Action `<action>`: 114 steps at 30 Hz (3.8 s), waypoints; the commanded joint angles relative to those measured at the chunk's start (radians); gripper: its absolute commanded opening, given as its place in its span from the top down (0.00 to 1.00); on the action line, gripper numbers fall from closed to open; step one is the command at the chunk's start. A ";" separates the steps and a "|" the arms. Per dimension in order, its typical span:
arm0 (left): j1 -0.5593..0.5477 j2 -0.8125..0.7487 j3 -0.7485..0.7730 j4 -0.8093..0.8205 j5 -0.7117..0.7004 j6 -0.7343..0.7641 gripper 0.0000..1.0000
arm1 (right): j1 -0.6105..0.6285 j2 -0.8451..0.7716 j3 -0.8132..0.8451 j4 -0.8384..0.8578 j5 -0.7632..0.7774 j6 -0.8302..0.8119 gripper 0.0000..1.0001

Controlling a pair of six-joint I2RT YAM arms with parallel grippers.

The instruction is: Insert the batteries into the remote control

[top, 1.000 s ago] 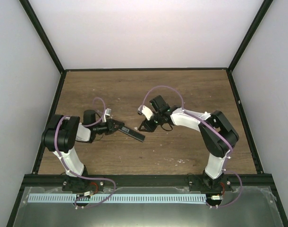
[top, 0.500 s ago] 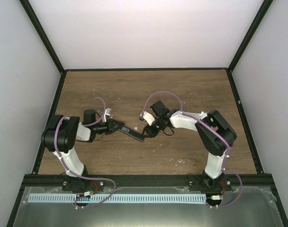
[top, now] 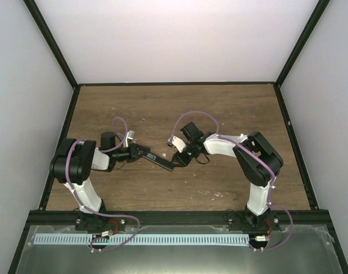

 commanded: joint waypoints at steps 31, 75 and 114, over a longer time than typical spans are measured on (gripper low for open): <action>-0.028 0.017 -0.070 0.104 -0.038 0.002 1.00 | 0.025 0.171 0.186 -0.082 -0.002 0.022 0.83; -0.085 -0.035 0.068 0.136 0.183 -0.021 1.00 | -0.106 -0.213 0.084 -0.190 -0.226 -0.031 0.55; -0.158 -0.159 0.153 -0.136 0.172 0.183 0.65 | -0.048 -0.090 0.138 -0.274 -0.414 -0.090 0.99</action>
